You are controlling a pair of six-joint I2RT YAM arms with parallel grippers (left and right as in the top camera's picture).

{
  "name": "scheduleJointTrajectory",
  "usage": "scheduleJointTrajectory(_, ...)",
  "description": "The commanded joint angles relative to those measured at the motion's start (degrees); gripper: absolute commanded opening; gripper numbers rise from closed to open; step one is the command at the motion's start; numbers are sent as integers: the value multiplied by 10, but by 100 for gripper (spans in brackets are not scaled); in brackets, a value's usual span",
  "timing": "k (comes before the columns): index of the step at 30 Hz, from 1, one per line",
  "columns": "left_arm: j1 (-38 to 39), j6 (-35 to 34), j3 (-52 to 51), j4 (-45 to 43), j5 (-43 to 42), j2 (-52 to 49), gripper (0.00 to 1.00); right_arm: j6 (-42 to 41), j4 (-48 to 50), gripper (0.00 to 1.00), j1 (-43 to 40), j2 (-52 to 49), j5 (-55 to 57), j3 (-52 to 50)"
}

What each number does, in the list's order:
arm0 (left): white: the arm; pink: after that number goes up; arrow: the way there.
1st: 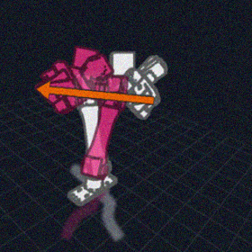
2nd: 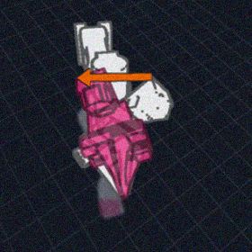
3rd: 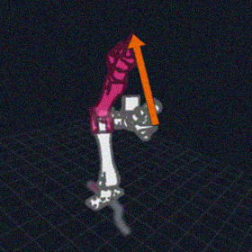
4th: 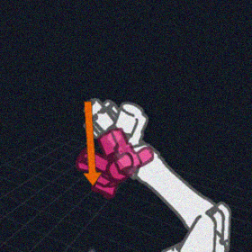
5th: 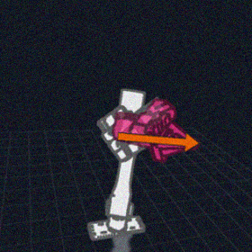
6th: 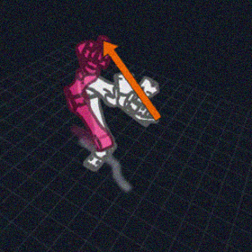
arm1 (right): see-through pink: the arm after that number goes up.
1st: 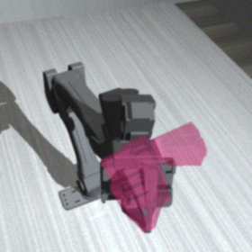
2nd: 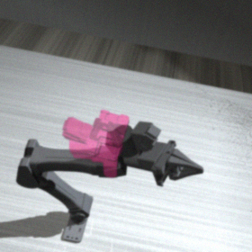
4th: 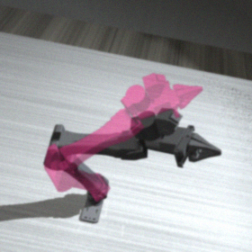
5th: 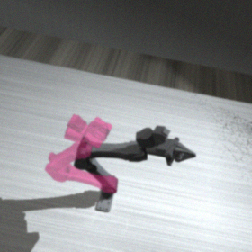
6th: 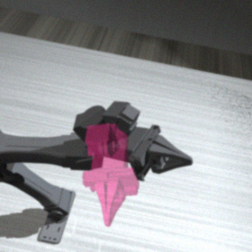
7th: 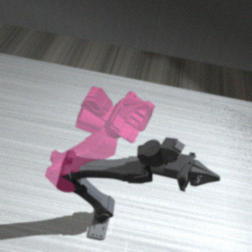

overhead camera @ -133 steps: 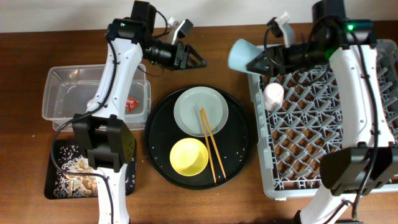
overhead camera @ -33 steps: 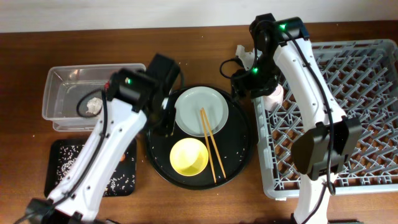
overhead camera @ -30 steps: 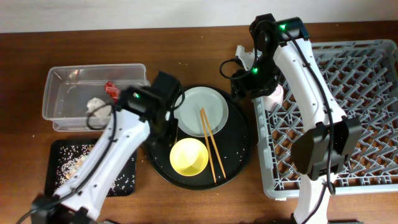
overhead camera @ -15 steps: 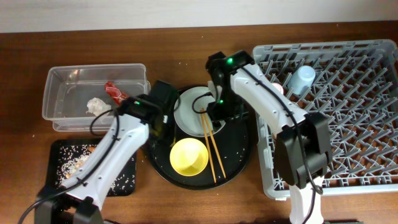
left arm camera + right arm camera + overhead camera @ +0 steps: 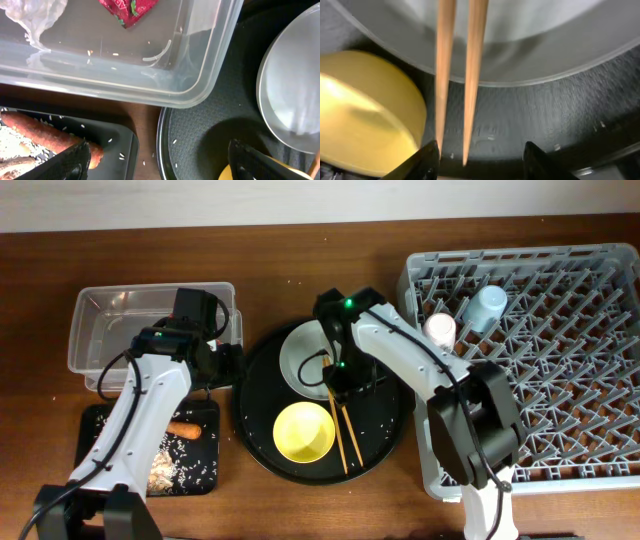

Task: Sort waste into correct bins and load items into the dishwasher rack
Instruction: 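Reach the right gripper to the tray and grasp one chopstick, then carry the chopstick right and stand it in the rack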

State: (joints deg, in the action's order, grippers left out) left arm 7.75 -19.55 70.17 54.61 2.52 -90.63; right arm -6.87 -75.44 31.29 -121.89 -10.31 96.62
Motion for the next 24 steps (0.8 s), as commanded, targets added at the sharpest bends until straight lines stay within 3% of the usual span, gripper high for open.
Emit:
scheduleJointTrajectory(1, 0, -2, 1, -1, -2, 8, 87, -1, 24, 52, 2, 4, 5, -41)
scheduleJointTrajectory(8, 0, -1, 1, 1, -2, 8, 87, -1, 99, 45, 2, 4, 5, -106)
scheduleJointTrajectory(10, 0, -2, 1, 1, -2, 8, 92, -1, 101, 30, 2, 4, 5, -106)
scheduleJointTrajectory(13, 0, -2, 1, 1, -2, 8, 92, -1, 99, 24, 2, 4, 5, -106)
scheduleJointTrajectory(15, 0, -2, 1, 1, -2, 8, 92, -1, 95, 13, 2, 4, 5, -104)
scheduleJointTrajectory(18, 0, -2, 1, 1, -2, 8, 99, -1, 74, 11, 1, 4, 5, -93)
scheduleJointTrajectory(20, 0, -1, 1, 1, -2, 8, 99, 0, 49, 4, 1, 7, 5, -67)
scheduleJointTrajectory(24, 0, -2, 1, 1, -2, 8, 99, 8, -8, 4, -1, 30, 17, 14)
